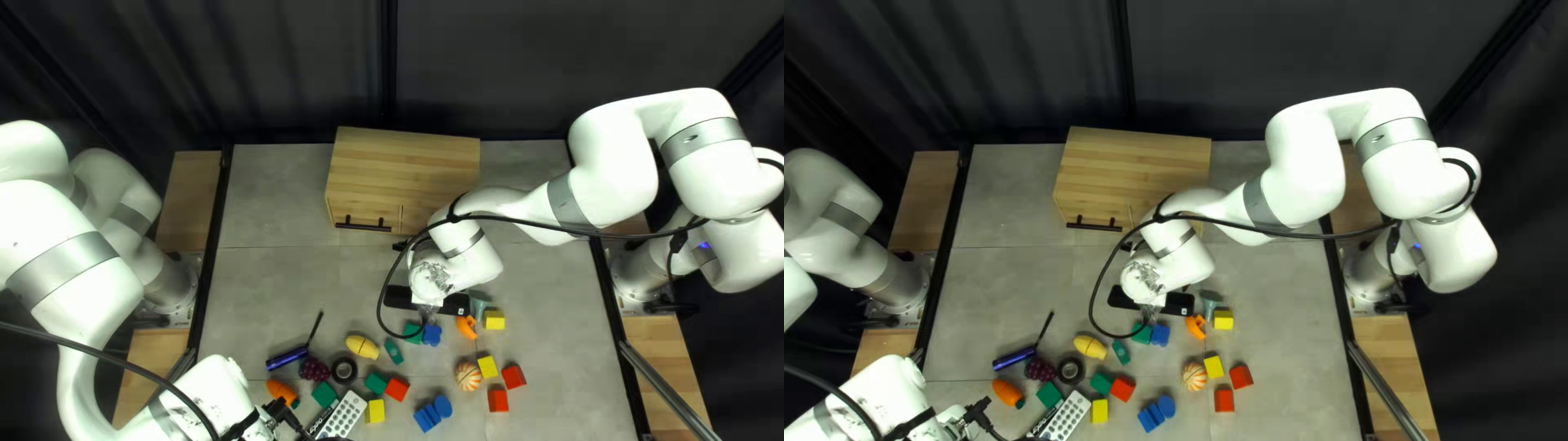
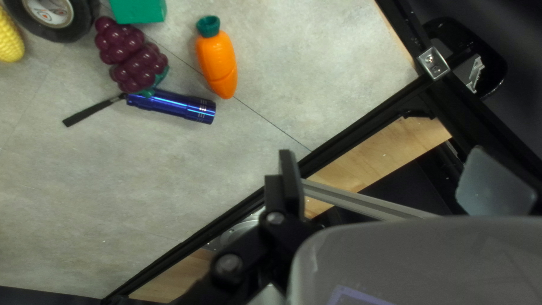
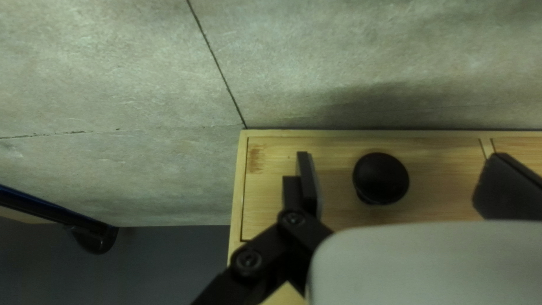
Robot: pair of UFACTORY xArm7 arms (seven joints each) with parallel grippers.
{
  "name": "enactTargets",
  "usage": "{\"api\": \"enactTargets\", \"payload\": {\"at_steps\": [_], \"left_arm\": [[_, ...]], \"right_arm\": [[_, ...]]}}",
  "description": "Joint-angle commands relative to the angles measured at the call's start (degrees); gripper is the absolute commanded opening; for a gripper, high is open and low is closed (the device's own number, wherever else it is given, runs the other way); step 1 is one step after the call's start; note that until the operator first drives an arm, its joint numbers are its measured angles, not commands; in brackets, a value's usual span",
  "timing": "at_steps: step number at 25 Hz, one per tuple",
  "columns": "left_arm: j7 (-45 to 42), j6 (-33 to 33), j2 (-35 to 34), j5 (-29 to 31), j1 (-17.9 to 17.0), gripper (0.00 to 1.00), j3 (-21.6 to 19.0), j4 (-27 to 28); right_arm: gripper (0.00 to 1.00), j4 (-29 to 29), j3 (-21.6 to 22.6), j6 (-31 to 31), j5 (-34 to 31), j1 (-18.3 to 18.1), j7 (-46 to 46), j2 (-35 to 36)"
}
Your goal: Open drawers and place objects into drawer and close
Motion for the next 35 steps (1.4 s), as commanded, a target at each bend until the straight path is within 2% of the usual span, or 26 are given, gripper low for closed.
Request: {"api": "enactTargets", "payload": {"at_steps": [1, 7, 8, 9, 10, 11, 13, 15, 17, 18, 20, 22, 23, 24, 25, 26, 27, 28, 29, 35], "left_arm": [[0.0, 0.0, 0.0, 0.0, 0.0, 1.0, 0.0, 0.0], [0.0, 0.0, 0.0, 0.0, 0.0, 1.0, 0.0, 0.0], [0.0, 0.0, 0.0, 0.0, 0.0, 1.0, 0.0, 0.0], [0.0, 0.0, 0.0, 0.0, 0.0, 1.0, 0.0, 0.0], [0.0, 0.0, 0.0, 0.0, 0.0, 1.0, 0.0, 0.0], [0.0, 0.0, 0.0, 0.0, 0.0, 1.0, 0.0, 0.0], [0.0, 0.0, 0.0, 0.0, 0.0, 1.0, 0.0, 0.0], [0.0, 0.0, 0.0, 0.0, 0.0, 1.0, 0.0, 0.0], [0.0, 0.0, 0.0, 0.0, 0.0, 1.0, 0.0, 0.0], [0.0, 0.0, 0.0, 0.0, 0.0, 1.0, 0.0, 0.0], [0.0, 0.0, 0.0, 0.0, 0.0, 1.0, 0.0, 0.0], [0.0, 0.0, 0.0, 0.0, 0.0, 1.0, 0.0, 0.0], [0.0, 0.0, 0.0, 0.0, 0.0, 1.0, 0.0, 0.0], [0.0, 0.0, 0.0, 0.0, 0.0, 1.0, 0.0, 0.0], [0.0, 0.0, 0.0, 0.0, 0.0, 1.0, 0.0, 0.0], [0.0, 0.0, 0.0, 0.0, 0.0, 1.0, 0.0, 0.0], [0.0, 0.0, 0.0, 0.0, 0.0, 1.0, 0.0, 0.0], [0.0, 0.0, 0.0, 0.0, 0.0, 1.0, 0.0, 0.0], [0.0, 0.0, 0.0, 0.0, 0.0, 1.0, 0.0, 0.0], [0.0, 0.0, 0.0, 0.0, 0.0, 1.0, 0.0, 0.0]], "right_arm": [[1.0, 0.2, -0.07, -0.21, 0.03, -0.15, 0.0, 0.35], [1.0, 0.47, -0.12, -0.18, 0.19, -0.36, -0.25, 0.51], [0.93, 0.52, -0.13, -0.14, 0.21, -0.37, -0.28, 0.51], [0.93, 0.48, -0.17, -0.14, 0.18, -0.4, -0.3, 0.5], [0.8, 0.44, -0.2, -0.17, 0.15, -0.41, -0.24, 0.49], [0.73, 0.33, -0.24, -0.25, 0.13, -0.47, -0.25, 0.49], [0.65, 0.2, -0.27, -0.36, 0.12, -0.51, -0.18, 0.49], [0.35, 0.15, -0.28, -0.41, 0.11, -0.51, -0.14, 0.47], [0.38, 0.02, -0.33, -0.5, 0.01, -0.54, -0.14, 0.37], [0.51, -0.04, -0.35, -0.51, -0.04, -0.55, -0.16, 0.3], [0.66, -0.18, -0.41, -0.53, -0.15, -0.57, -0.2, 0.15], [0.69, -0.29, -0.45, -0.59, -0.26, -0.6, -0.22, 0.07], [0.8, -0.3, -0.46, -0.63, -0.29, -0.61, -0.22, 0.07], [0.83, -0.26, -0.46, -0.68, -0.31, -0.62, -0.24, 0.12], [0.93, -0.21, -0.46, -0.68, -0.29, -0.62, -0.24, 0.19], [0.91, -0.16, -0.47, -0.78, -0.33, -0.64, -0.24, 0.28], [0.84, -0.15, -0.47, -0.82, -0.37, -0.64, -0.25, 0.33], [0.16, -0.12, -0.48, -0.86, -0.4, -0.65, -0.26, 0.39], [0.06, -0.1, -0.48, -0.89, -0.46, -0.63, -0.25, 0.47], [0.04, -0.08, -0.41, -0.82, -0.55, -0.47, -0.17, 0.49]]}}
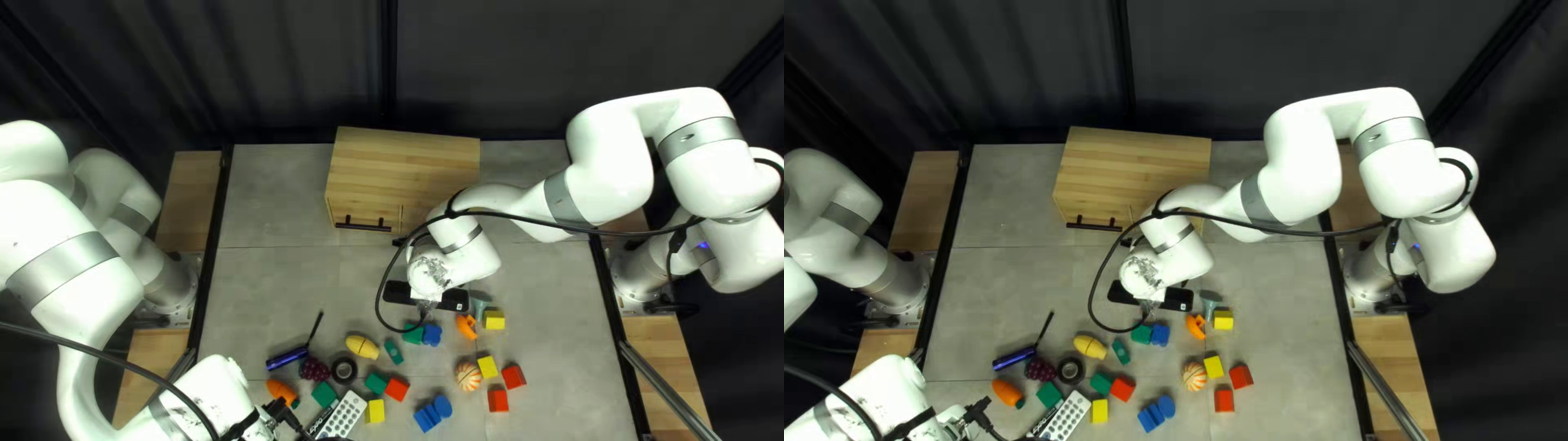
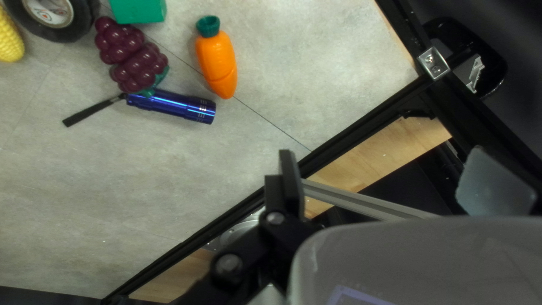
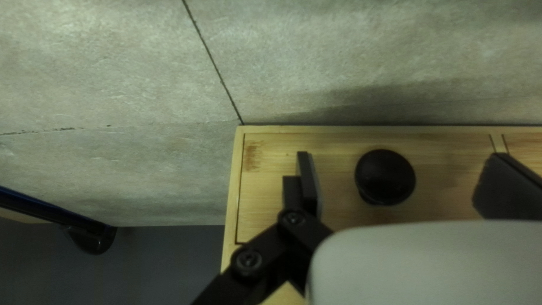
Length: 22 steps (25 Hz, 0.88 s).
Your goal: Open drawers and place objects into drawer and close
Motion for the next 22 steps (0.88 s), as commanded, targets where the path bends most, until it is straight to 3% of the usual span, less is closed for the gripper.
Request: {"api": "enactTargets", "payload": {"at_steps": [1, 22], "left_arm": [[0.0, 0.0, 0.0, 0.0, 0.0, 1.0, 0.0, 0.0], [0.0, 0.0, 0.0, 0.0, 0.0, 1.0, 0.0, 0.0]], "right_arm": [[0.04, 0.03, 0.07, 0.29, -0.07, 0.21, 0.04, -0.19], [0.0, 0.48, 0.64, 1.83, -0.26, 1.49, 0.5, -0.48]]}}
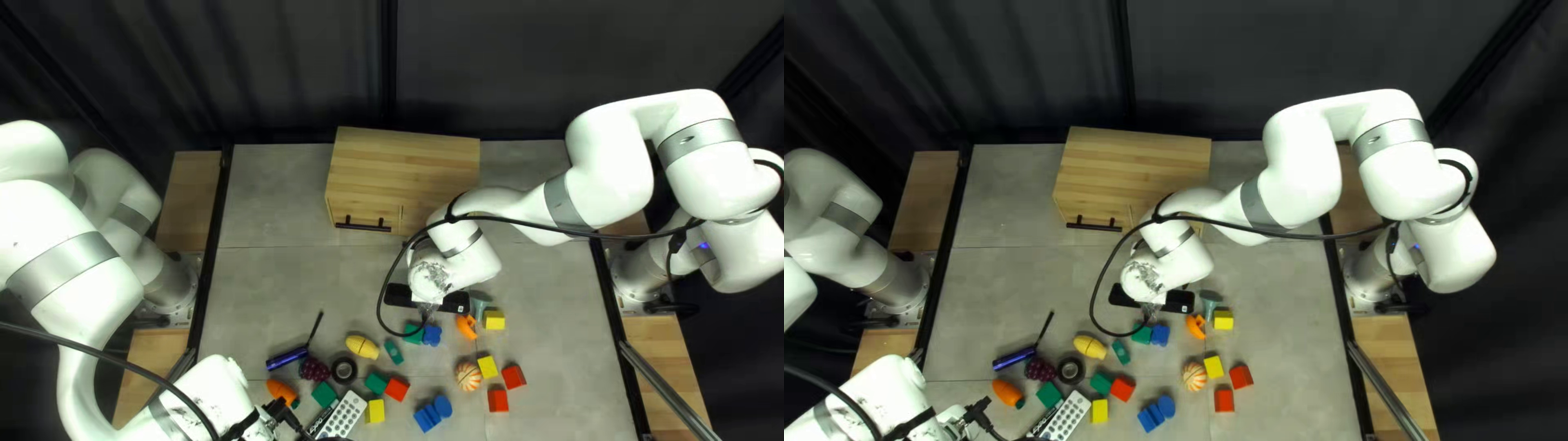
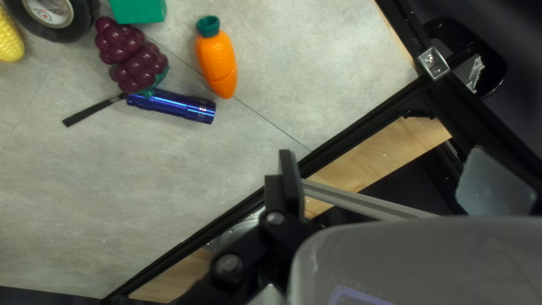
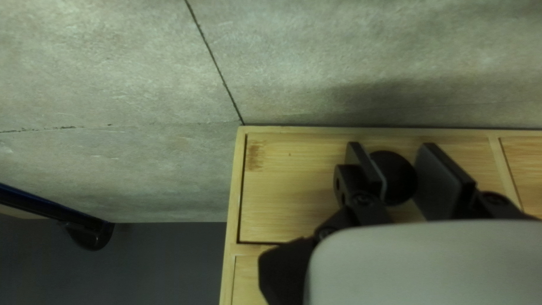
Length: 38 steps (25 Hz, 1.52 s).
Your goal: Open drawers and place objects into drawer and close
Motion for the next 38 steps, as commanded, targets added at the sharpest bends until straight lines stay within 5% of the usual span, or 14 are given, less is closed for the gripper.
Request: {"api": "enactTargets", "payload": {"at_steps": [1, 38], "left_arm": [[0.0, 0.0, 0.0, 0.0, 0.0, 1.0, 0.0, 0.0], [0.0, 0.0, 0.0, 0.0, 0.0, 1.0, 0.0, 0.0]], "right_arm": [[0.0, 0.38, 0.16, 0.29, 0.01, 0.3, 0.13, 0.17], [0.0, 2.71, 1.12, 1.75, 0.1, 2.06, 1.12, 2.09]]}}
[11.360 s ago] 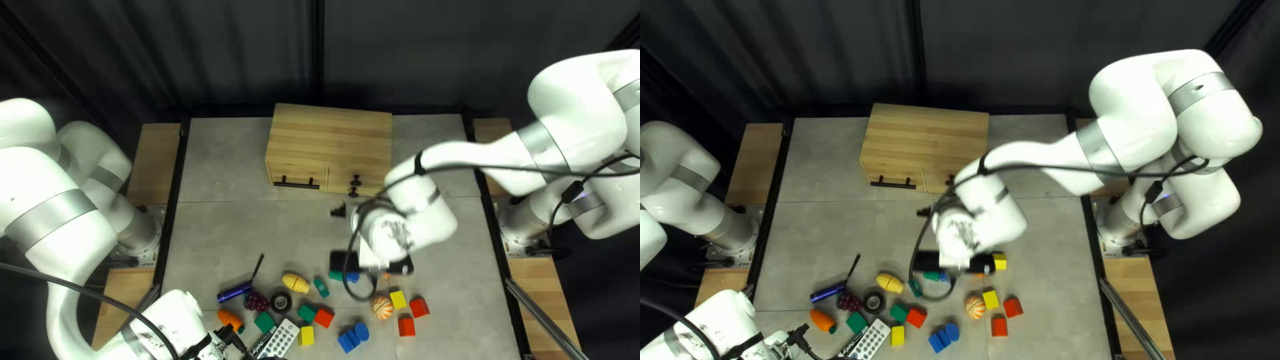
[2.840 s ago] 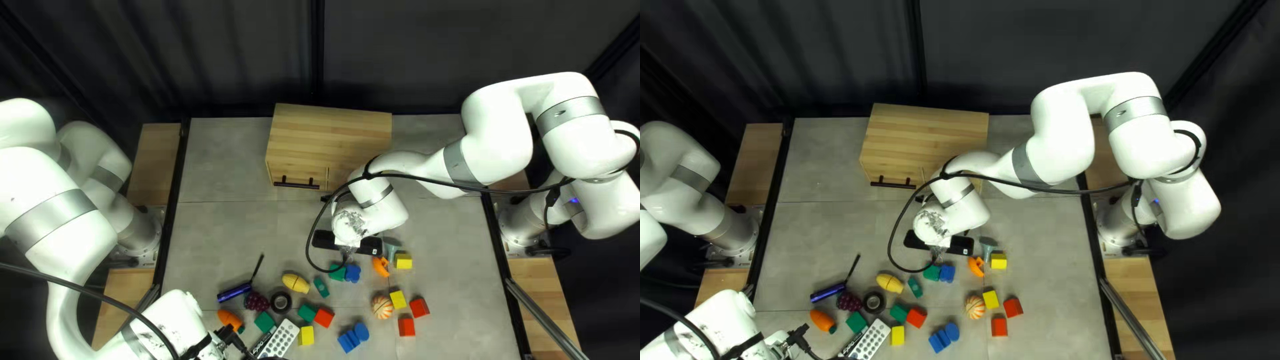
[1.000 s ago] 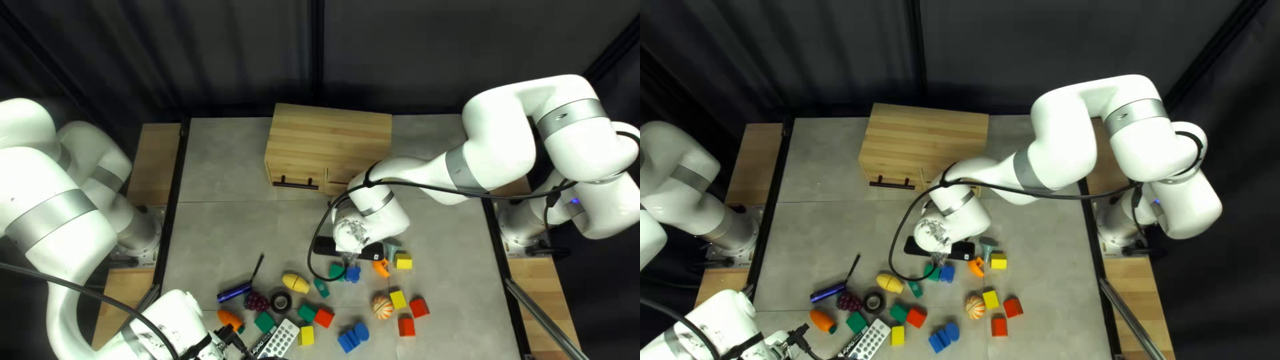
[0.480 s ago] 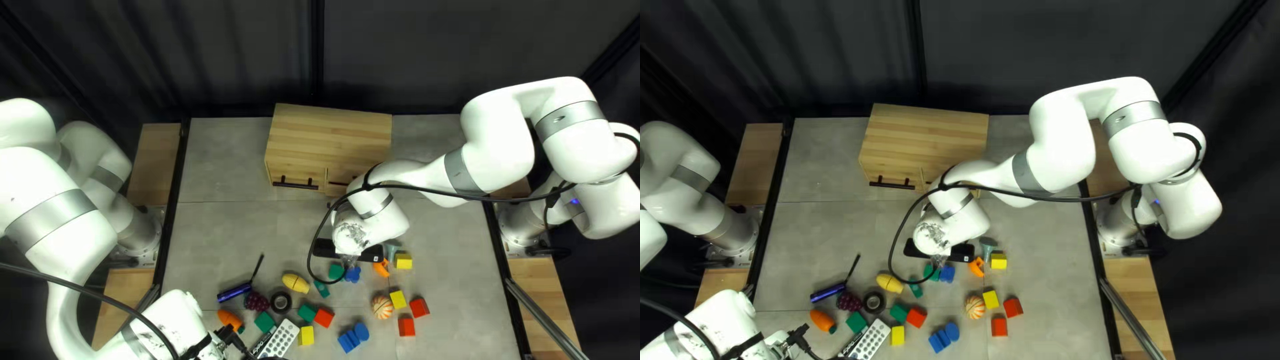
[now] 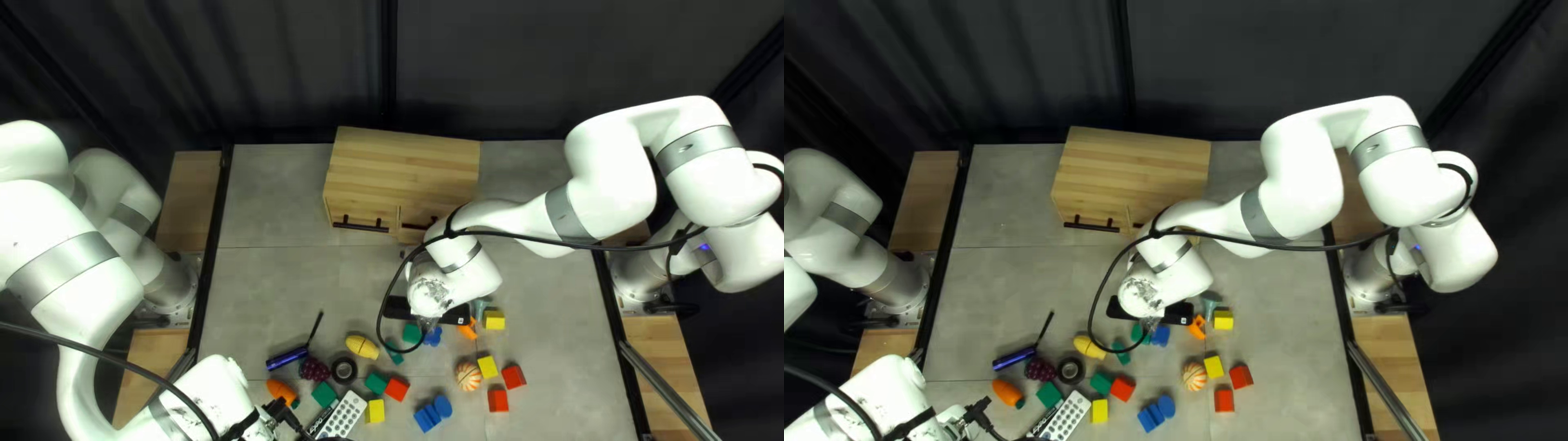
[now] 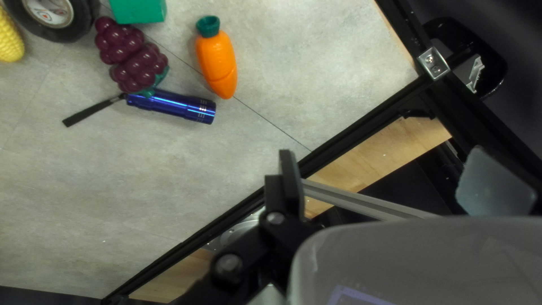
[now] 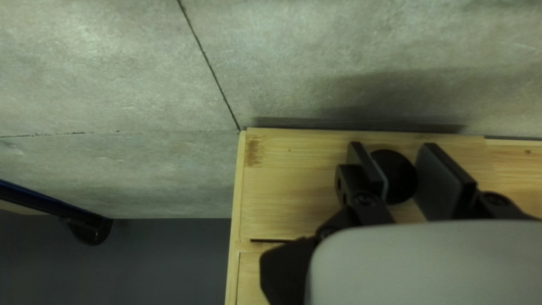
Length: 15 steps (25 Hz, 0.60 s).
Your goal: Open drawers and place objects into drawer and close
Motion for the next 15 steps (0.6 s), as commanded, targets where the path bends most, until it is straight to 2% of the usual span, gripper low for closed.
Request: {"api": "enactTargets", "payload": {"at_steps": [1, 15], "left_arm": [[0.0, 0.0, 0.0, 0.0, 0.0, 1.0, 0.0, 0.0], [0.0, 0.0, 0.0, 0.0, 0.0, 1.0, 0.0, 0.0]], "right_arm": [[0.0, 0.21, 0.14, -0.02, 0.08, 0.15, 0.12, 0.27], [0.0, 1.32, 1.1, 1.65, 0.42, 1.67, 0.47, 0.01]]}}
